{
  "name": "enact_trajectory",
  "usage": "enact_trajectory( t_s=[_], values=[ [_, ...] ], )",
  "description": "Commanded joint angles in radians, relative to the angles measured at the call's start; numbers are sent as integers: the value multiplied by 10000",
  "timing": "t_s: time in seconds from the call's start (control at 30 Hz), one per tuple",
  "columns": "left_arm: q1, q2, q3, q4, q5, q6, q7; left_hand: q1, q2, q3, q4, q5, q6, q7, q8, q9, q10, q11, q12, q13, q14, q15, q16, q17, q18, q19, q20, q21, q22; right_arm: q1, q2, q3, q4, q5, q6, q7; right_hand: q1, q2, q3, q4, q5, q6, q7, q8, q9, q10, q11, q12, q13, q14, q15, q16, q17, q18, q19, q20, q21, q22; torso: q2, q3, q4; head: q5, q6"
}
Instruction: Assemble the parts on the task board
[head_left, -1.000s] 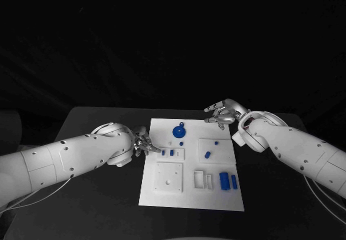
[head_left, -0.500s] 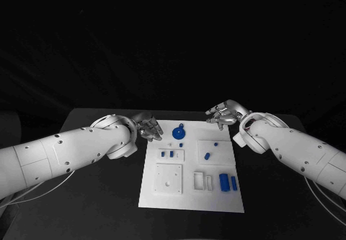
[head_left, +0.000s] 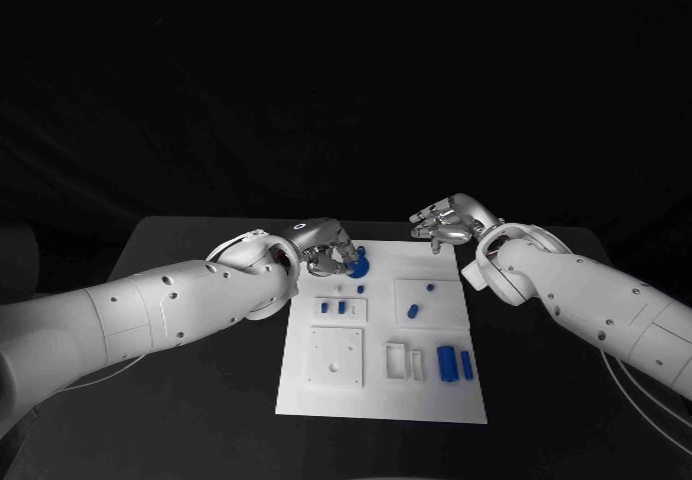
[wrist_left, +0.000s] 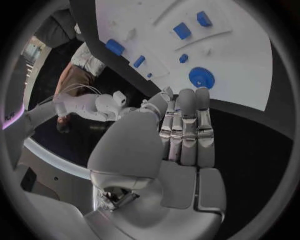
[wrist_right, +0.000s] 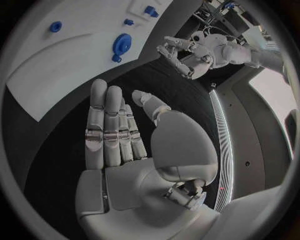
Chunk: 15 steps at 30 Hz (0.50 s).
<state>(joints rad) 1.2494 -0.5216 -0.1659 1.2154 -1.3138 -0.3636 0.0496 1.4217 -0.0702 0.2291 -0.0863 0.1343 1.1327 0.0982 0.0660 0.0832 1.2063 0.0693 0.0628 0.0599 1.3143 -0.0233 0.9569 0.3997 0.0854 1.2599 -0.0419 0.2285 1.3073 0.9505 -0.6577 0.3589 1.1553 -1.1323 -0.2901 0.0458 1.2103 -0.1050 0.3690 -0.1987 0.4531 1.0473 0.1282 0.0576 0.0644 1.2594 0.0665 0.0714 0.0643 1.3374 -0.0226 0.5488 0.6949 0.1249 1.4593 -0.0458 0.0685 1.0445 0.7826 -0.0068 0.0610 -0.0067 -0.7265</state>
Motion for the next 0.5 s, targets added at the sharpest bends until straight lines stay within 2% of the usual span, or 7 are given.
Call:
enact_trajectory(
  t_s=[0.03,0.17,0.33,0.5],
  values=[
    [-27,228,-82,-252,-1460,-1,544,-147,-79,88,67,27,-90,-11,-29,-74,-192,21,-43,-13,214,-7,350,136,155,200,-10,149,195,-5,29,3,20,200,-231,338,-90,-3,67,8,-3,-4,42,49,14,-81,-1,-43,-13,90,-10,-73,-9,123,48,21,14,-144,6,-2,-7,-6,-11],
    [-128,579,-224,-706,-1936,217,636,-214,-247,217,166,76,-80,-13,-23,-111,-351,46,-46,-14,350,-19,680,227,207,348,-17,313,214,-4,54,3,37,238,-257,354,-125,-27,82,47,52,-43,53,51,14,-134,19,-46,-14,106,-1,-95,-18,125,81,26,31,-318,16,-7,-16,15,-5],
    [-304,928,-301,-1171,-2298,487,664,-222,-335,273,187,99,-100,-12,-24,-115,-448,59,-48,-14,475,-31,800,237,233,417,-24,407,211,1,66,4,55,254,-281,358,-145,-58,90,71,75,-67,59,50,15,-174,30,-49,-16,119,5,-102,-18,129,95,32,38,-422,41,-20,-34,-6,-3],
    [-480,1212,-353,-1563,-2487,564,651,-207,-416,259,200,106,-360,-10,-31,-153,-860,126,-53,-15,551,-6,886,230,268,428,4,467,199,15,69,4,87,259,-295,357,-149,-89,90,94,91,-95,69,48,15,-219,46,-54,-18,124,14,-114,-21,134,111,38,51,-531,62,-24,-43,-14,3]
  ],
)
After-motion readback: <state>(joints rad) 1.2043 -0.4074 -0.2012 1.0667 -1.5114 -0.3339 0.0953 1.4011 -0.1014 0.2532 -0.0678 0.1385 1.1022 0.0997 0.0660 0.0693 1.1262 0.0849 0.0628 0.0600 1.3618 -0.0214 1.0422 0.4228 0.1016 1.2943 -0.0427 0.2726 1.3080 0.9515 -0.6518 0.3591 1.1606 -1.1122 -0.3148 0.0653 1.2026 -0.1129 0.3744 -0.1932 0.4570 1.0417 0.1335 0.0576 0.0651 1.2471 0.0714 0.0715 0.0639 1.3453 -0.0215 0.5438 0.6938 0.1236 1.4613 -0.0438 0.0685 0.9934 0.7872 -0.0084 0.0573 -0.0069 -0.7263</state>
